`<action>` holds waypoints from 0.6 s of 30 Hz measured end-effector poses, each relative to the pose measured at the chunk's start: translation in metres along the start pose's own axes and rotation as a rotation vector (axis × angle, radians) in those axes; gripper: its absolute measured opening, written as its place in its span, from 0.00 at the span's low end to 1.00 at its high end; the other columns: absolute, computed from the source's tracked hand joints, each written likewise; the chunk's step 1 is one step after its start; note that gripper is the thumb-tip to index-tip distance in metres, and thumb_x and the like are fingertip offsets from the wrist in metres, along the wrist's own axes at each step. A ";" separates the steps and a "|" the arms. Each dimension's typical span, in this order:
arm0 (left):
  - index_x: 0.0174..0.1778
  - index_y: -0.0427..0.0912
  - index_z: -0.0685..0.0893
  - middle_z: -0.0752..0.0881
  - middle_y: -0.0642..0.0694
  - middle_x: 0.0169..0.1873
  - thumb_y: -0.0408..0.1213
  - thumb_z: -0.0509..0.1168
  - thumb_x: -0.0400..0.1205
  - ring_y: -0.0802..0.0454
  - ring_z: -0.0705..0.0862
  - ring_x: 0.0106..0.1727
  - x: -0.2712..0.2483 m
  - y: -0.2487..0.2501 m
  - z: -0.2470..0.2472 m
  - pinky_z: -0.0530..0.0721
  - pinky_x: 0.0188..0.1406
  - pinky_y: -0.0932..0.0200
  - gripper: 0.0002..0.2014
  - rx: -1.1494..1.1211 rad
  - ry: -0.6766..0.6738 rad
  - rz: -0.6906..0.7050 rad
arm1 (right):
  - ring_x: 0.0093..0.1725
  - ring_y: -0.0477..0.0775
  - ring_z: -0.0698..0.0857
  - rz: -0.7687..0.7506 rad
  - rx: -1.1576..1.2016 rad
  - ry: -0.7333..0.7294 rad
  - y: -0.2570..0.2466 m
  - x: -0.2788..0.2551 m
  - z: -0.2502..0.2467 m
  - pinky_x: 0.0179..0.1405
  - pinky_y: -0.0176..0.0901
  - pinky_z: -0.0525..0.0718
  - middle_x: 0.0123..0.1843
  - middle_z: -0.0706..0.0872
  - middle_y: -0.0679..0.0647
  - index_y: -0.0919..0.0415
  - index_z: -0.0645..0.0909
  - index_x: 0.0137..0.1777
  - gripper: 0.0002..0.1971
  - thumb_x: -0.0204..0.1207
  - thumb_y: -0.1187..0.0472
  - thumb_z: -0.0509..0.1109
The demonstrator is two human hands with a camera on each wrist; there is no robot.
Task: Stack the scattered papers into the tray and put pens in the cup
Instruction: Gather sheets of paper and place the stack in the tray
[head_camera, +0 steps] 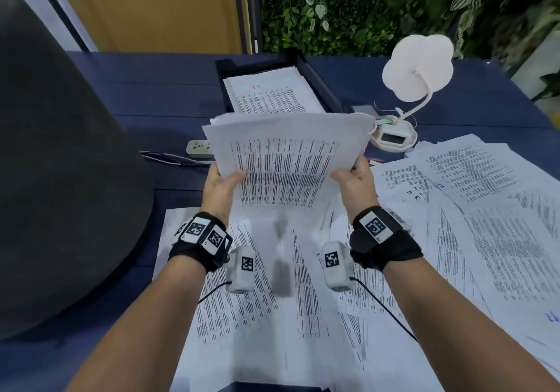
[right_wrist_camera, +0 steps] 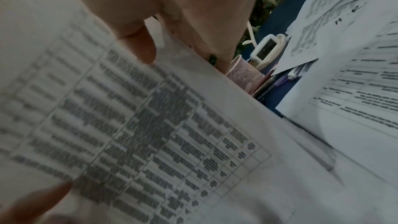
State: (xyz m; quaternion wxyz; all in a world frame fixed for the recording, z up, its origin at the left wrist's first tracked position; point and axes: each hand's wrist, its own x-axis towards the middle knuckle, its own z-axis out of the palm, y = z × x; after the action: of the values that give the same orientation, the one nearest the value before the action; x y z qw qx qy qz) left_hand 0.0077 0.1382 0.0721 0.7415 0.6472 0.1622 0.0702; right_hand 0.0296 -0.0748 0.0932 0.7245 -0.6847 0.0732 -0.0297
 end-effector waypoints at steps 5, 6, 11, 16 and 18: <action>0.73 0.45 0.69 0.82 0.53 0.58 0.29 0.63 0.82 0.59 0.80 0.60 0.001 -0.001 0.015 0.73 0.59 0.64 0.23 0.034 -0.005 -0.011 | 0.52 0.36 0.84 -0.073 -0.021 0.019 -0.001 -0.002 0.007 0.59 0.30 0.80 0.60 0.84 0.56 0.68 0.71 0.70 0.23 0.75 0.81 0.58; 0.73 0.47 0.69 0.82 0.55 0.58 0.29 0.62 0.83 0.64 0.80 0.59 0.000 0.003 0.017 0.73 0.57 0.68 0.22 0.040 -0.014 0.021 | 0.49 0.30 0.84 -0.098 -0.015 0.032 -0.003 -0.001 0.006 0.55 0.24 0.79 0.58 0.84 0.53 0.68 0.70 0.71 0.24 0.75 0.82 0.57; 0.70 0.47 0.72 0.83 0.54 0.60 0.32 0.65 0.82 0.59 0.81 0.61 -0.001 0.004 0.018 0.74 0.67 0.60 0.20 0.079 -0.008 0.046 | 0.43 0.39 0.83 -0.083 -0.090 0.014 0.003 0.008 0.002 0.44 0.25 0.82 0.53 0.82 0.57 0.70 0.70 0.67 0.22 0.75 0.82 0.57; 0.63 0.47 0.80 0.86 0.54 0.57 0.38 0.66 0.82 0.58 0.84 0.60 0.002 -0.006 0.014 0.77 0.69 0.47 0.13 0.179 0.030 0.081 | 0.56 0.54 0.83 0.054 -0.236 -0.070 0.029 0.010 -0.006 0.59 0.42 0.79 0.57 0.83 0.54 0.66 0.73 0.67 0.19 0.77 0.76 0.60; 0.62 0.45 0.80 0.86 0.52 0.57 0.40 0.66 0.81 0.55 0.84 0.60 0.003 0.000 0.015 0.78 0.68 0.47 0.14 0.139 0.031 0.092 | 0.55 0.52 0.84 0.070 -0.207 -0.065 0.033 0.012 -0.011 0.56 0.40 0.79 0.58 0.86 0.55 0.65 0.77 0.66 0.16 0.78 0.69 0.65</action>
State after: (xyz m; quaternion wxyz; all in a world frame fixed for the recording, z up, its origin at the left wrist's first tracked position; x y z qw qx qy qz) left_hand 0.0156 0.1257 0.0735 0.6882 0.7028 0.1481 0.1028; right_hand 0.0376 -0.0852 0.0586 0.6525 -0.7535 0.0759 0.0255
